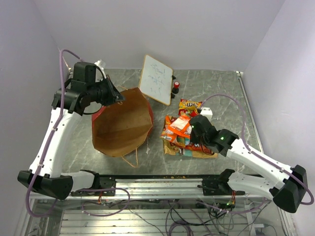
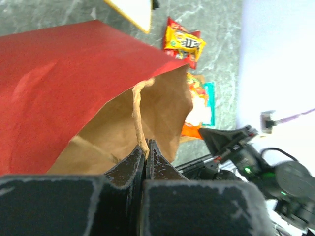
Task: Take the snacks out of the paper bag
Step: Adjust the paper bag at the center of the board.
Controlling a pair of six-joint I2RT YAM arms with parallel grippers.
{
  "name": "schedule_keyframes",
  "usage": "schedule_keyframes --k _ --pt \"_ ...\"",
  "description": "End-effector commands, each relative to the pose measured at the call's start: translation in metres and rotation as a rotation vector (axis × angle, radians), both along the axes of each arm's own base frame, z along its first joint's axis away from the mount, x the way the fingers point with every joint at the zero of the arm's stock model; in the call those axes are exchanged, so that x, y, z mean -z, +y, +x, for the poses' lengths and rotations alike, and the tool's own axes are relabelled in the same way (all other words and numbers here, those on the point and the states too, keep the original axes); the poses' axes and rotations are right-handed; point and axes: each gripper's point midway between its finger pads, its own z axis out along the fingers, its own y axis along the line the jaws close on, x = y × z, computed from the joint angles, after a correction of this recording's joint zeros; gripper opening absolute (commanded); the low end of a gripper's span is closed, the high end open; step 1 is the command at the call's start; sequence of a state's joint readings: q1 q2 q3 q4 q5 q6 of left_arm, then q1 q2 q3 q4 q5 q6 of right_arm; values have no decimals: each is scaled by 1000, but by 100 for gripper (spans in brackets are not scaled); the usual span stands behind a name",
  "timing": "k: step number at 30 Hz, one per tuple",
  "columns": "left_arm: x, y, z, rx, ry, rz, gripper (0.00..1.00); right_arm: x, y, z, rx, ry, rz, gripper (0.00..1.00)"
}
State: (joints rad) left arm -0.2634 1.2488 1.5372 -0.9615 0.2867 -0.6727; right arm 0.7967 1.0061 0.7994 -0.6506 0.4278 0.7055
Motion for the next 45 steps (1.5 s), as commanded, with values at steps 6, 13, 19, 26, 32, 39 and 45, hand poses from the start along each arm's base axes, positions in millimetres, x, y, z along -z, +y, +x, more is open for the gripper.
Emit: schedule_keyframes --k 6,13,19,26,32,39,45 --pt "-63 -34 -7 101 -52 -251 7 25 -10 -5 93 66 -27 0" --pt "-87 -49 -7 104 -57 -423 7 16 -17 -1 86 28 -57 7" --pt "-95 -47 1 104 -63 -424 7 -1 -19 6 90 -25 -64 30" --pt "-27 20 13 -43 25 -218 7 -24 -16 14 50 -83 -75 39" --pt "19 75 14 -117 112 15 7 -46 -12 20 9 -135 -75 53" --pt "31 128 10 -240 117 294 7 -82 6 30 -86 -178 -69 76" --pt "35 152 13 -319 133 373 14 -103 13 36 -103 -212 -53 100"
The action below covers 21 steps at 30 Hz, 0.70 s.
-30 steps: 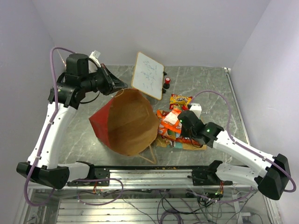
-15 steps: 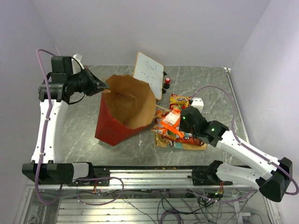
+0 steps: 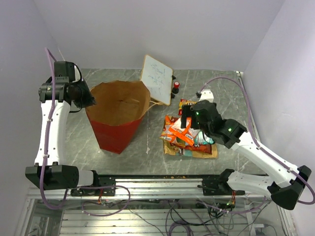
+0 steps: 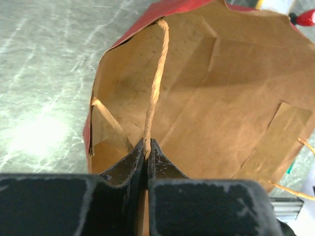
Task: Take the snacks out of the paper bag
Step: Adjust the paper bag at the center of the board, then reset both arms
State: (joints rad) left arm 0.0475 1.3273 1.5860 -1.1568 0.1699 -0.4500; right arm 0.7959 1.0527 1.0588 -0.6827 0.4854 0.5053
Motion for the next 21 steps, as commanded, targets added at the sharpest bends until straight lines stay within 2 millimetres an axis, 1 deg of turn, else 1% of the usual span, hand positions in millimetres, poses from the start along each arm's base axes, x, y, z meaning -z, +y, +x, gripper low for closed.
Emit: schedule_keyframes --k 1,4,6,8,10,12,13,16,18,20,21 --pt "-11 33 -1 -87 -19 127 17 -23 4 5 -21 -41 18 100" --pt "-27 38 3 -140 -66 114 31 -44 11 7 -61 -90 51 100" --pt "-41 41 5 -175 -103 111 39 -53 14 10 -107 -125 27 100" --pt "-54 45 6 -215 -136 110 59 -55 15 13 -142 -150 -19 100" --pt "-66 51 6 -256 -160 124 80 -56 14 18 -127 -156 -34 100" --pt "-74 62 2 -310 -165 165 96 -55 15 21 -115 -150 -37 100" --pt "-78 69 -1 -340 -167 194 100 -55 17 22 -116 -149 -37 100" --pt "-90 91 -13 -431 -165 280 100 -57 18 27 -103 -155 -44 100" --pt "-104 103 -21 -490 -191 320 100 -59 14 30 -71 -164 -56 100" --pt "-116 107 -29 -534 -227 319 100 -62 12 31 -62 -170 -62 100" --pt "-122 105 -31 -543 -253 299 100 -65 10 31 -53 -173 -62 100"
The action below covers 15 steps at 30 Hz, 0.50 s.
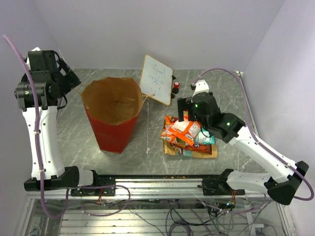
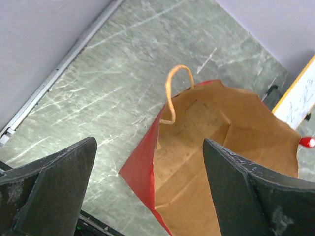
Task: Take the snacks out of the paper bag
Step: Reset both arms
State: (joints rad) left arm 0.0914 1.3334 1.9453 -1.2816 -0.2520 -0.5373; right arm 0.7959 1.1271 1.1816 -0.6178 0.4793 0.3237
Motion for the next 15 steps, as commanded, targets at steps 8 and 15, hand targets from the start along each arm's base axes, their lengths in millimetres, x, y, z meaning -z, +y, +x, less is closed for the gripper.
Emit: schedule_keyframes --k 8,15 --pt "-109 -54 -11 225 -441 -172 100 -130 -39 7 160 -237 74 100" --pt "-204 -92 -40 563 -736 23 99 -232 -80 -26 214 -421 272 100"
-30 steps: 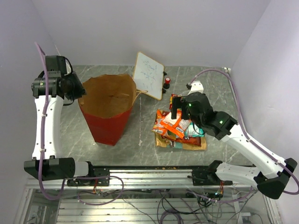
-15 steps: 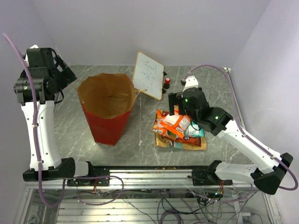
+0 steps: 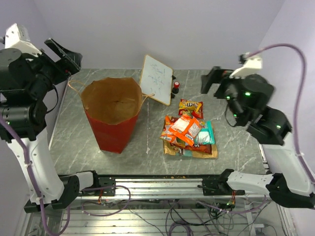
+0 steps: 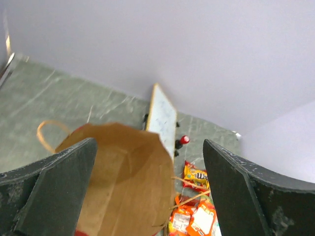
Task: Take the snacks out of the paper bag
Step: Reset both arms
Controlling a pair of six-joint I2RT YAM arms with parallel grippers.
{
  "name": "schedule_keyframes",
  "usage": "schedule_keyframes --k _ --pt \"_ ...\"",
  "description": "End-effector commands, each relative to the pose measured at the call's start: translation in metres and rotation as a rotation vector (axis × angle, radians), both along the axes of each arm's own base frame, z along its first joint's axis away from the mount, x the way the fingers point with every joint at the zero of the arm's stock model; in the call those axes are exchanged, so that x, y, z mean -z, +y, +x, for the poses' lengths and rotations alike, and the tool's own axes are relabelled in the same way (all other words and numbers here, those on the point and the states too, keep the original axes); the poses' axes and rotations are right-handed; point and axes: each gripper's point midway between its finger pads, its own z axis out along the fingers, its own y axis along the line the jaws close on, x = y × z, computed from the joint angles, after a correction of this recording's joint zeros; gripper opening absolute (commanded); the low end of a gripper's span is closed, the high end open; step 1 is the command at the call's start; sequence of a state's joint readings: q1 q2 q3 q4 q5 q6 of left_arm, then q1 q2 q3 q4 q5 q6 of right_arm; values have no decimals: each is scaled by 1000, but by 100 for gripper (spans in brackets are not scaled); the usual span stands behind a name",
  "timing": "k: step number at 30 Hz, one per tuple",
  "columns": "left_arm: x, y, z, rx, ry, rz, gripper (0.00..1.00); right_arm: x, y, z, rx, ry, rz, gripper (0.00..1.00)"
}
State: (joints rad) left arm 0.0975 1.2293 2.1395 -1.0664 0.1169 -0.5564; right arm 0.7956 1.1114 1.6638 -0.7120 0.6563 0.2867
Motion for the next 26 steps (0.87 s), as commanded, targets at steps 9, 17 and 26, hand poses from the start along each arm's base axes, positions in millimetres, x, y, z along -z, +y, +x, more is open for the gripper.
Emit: schedule_keyframes --k 9,17,26 --pt "-95 -27 -63 145 -381 300 99 -73 -71 -59 75 -160 266 100" --pt "-93 -9 -76 24 -384 242 99 -77 -77 -64 82 -159 270 100" --pt "-89 -1 -91 -31 -400 140 99 -71 -56 -53 30 -119 216 100"
